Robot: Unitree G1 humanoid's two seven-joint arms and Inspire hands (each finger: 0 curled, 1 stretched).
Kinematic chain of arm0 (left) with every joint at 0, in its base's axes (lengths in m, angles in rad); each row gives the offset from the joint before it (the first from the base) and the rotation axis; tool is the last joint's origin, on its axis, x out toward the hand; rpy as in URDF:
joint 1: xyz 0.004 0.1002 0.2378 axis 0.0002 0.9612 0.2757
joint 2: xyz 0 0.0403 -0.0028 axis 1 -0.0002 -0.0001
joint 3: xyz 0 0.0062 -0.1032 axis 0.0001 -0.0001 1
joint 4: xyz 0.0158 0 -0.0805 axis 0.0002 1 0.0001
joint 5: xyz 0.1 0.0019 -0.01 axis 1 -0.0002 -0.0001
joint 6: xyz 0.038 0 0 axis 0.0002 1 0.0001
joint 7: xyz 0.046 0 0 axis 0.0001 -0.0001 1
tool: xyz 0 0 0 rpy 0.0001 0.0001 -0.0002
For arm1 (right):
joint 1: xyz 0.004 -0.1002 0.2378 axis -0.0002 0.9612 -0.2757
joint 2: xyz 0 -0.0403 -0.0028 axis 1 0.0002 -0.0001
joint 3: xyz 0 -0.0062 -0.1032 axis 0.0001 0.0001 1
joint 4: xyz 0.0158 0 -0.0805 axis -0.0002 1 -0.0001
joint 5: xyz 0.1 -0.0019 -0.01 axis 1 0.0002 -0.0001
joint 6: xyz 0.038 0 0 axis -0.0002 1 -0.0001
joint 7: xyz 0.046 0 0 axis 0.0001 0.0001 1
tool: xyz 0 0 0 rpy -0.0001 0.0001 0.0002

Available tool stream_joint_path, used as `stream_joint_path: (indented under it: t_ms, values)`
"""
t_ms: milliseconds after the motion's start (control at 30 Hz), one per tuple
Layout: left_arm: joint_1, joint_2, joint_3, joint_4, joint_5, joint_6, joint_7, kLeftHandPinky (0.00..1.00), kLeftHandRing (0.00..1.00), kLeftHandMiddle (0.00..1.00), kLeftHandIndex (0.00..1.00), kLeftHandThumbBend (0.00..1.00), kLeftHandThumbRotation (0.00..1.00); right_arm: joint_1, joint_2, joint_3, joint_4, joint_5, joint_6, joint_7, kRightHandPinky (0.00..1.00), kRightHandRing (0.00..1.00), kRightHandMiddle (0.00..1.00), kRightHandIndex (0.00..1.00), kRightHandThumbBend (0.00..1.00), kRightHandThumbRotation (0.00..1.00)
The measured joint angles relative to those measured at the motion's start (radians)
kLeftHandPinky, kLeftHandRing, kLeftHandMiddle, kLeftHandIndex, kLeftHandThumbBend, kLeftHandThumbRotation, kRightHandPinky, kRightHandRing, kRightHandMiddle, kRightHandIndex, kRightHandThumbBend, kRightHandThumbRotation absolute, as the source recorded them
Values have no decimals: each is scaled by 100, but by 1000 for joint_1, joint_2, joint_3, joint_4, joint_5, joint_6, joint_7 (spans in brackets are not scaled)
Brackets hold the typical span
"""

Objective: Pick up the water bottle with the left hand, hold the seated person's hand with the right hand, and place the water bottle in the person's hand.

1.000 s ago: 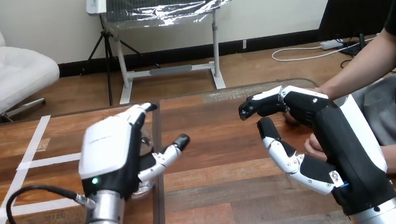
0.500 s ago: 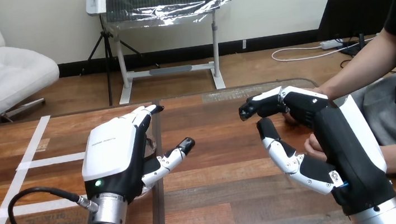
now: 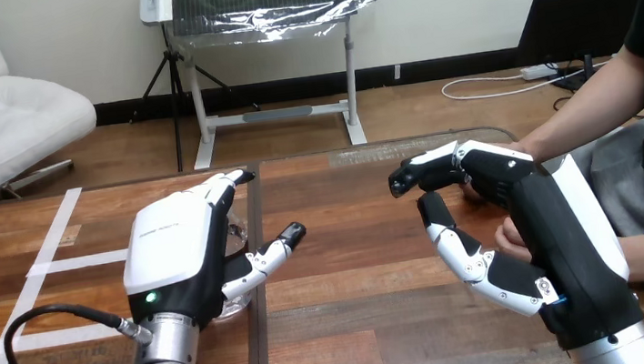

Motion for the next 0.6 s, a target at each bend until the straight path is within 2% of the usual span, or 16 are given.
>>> stream_joint_path:
  t_ms: [600]
  values:
    - [1, 0, 4, 1, 0, 2, -4, 86, 83, 84, 83, 59, 84, 0, -2, 0, 0, 1, 0, 1, 66, 72, 65, 56, 21, 0]
